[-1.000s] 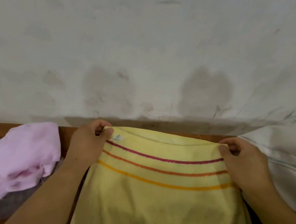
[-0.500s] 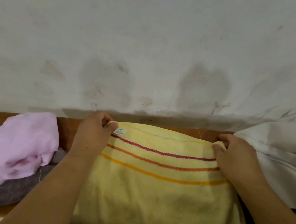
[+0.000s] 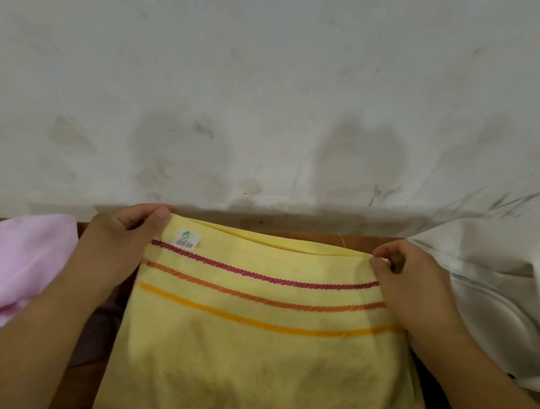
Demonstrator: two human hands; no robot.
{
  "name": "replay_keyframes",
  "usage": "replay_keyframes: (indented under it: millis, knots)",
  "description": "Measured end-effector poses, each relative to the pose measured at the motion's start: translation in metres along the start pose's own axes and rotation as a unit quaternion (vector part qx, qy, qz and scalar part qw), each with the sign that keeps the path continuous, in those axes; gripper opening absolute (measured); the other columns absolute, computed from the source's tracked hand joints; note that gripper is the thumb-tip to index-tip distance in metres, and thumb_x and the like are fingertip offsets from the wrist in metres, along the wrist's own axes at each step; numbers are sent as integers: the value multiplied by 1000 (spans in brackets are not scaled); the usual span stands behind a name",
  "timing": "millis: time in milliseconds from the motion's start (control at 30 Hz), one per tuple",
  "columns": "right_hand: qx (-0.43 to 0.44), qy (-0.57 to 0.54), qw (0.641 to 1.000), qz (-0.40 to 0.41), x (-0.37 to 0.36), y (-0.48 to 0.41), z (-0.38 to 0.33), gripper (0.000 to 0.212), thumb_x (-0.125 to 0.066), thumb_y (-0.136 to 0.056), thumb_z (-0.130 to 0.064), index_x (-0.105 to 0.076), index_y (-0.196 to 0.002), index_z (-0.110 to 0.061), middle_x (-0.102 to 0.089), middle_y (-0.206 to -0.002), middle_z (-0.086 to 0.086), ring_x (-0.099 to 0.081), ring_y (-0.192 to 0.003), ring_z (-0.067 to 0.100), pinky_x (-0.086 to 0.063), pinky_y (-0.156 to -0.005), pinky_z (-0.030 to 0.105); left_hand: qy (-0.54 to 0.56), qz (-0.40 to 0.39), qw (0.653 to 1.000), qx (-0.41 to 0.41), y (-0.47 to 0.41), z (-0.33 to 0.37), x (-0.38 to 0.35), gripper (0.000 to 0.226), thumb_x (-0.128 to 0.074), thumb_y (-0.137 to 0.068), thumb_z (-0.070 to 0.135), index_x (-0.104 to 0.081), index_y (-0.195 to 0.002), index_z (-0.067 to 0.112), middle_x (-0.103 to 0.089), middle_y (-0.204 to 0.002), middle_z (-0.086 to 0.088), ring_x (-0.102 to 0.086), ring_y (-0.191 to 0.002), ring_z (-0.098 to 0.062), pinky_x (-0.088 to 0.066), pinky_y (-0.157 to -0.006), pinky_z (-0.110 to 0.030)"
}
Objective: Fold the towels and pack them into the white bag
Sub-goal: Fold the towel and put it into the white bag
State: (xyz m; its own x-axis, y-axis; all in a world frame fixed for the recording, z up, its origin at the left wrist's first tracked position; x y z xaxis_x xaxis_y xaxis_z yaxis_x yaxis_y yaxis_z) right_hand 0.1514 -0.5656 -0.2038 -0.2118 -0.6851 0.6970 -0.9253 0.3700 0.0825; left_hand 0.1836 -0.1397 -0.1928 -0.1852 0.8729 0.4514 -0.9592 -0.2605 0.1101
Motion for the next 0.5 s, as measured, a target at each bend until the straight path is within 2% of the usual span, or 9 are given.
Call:
replay_keyframes:
  millis: [67, 133, 233, 300, 433, 500]
  knots:
    - [-9, -15, 1000, 1, 2, -2, 2, 8, -64, -98, -23, -66, -100, -30, -63, -97, -19, -56, -91, -1, -38, -66, 13, 16, 2, 1000, 10, 1, -1, 1, 19, -60, -98, 38, -75, -108, 34, -77, -90, 17, -71, -83, -2, -52, -68, -22]
    - [-1, -9, 1000, -9, 1, -2, 2, 13, -63, -99, -23, -69, -106, -32, -63, -98, -21, -55, -89, -3, -38, -67, 11, 22, -2, 1000, 17, 1, -2, 1, 20, -61, -97, 37, -75, -110, 32, -77, -92, 15, -71, -87, -5, -53, -73, -26]
    - [21, 34, 999, -35, -3, -2, -3, 23, -60, -101, -21, -71, -119, -27, -65, -104, -18, -56, -93, 0, -46, -80, 19, 21, 3, 1000, 18, -1, -5, 5, 20, -62, -97, 36, -76, -112, 33, -77, -100, 13, -70, -96, -6, -53, -83, -27]
    - [34, 68, 996, -48, -5, -1, -7, 26, -58, -102, -20, -71, -124, -24, -64, -103, -15, -55, -95, 3, -44, -87, 22, 25, 10, 1000, 12, 0, -3, 7, 19, -63, -97, 35, -75, -112, 35, -76, -102, 13, -70, -96, -4, -53, -85, -27]
    - [59, 102, 992, -42, -3, 2, -14, 20, -58, -102, -23, -72, -116, -23, -64, -97, -14, -51, -77, -5, -35, -66, 10, 18, 27, 999, 8, 4, 5, 18, 18, -69, -93, 35, -74, -110, 36, -75, -94, 17, -69, -86, 5, -50, -75, -19]
    - [69, 102, 992, -19, 5, 6, -22, 17, -58, -102, -26, -72, -110, -23, -58, -91, -18, -49, -76, -5, -34, -65, 12, 1, 28, 1000, 6, 10, 11, 29, 10, -73, -89, 38, -78, -98, 38, -77, -87, 16, -72, -86, -2, -55, -79, -28]
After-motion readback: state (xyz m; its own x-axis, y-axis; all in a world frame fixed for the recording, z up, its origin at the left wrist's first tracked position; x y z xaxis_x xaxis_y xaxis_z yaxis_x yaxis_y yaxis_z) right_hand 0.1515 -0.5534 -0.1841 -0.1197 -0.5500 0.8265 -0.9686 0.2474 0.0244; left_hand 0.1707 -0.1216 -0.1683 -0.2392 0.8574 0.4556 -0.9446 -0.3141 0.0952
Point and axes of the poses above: each hand's wrist, its own y-axis away from the middle knuckle, its own x-axis out of the back of the hand, z = x × y, the point moved 9 cm from there along -y, towards the middle knuckle
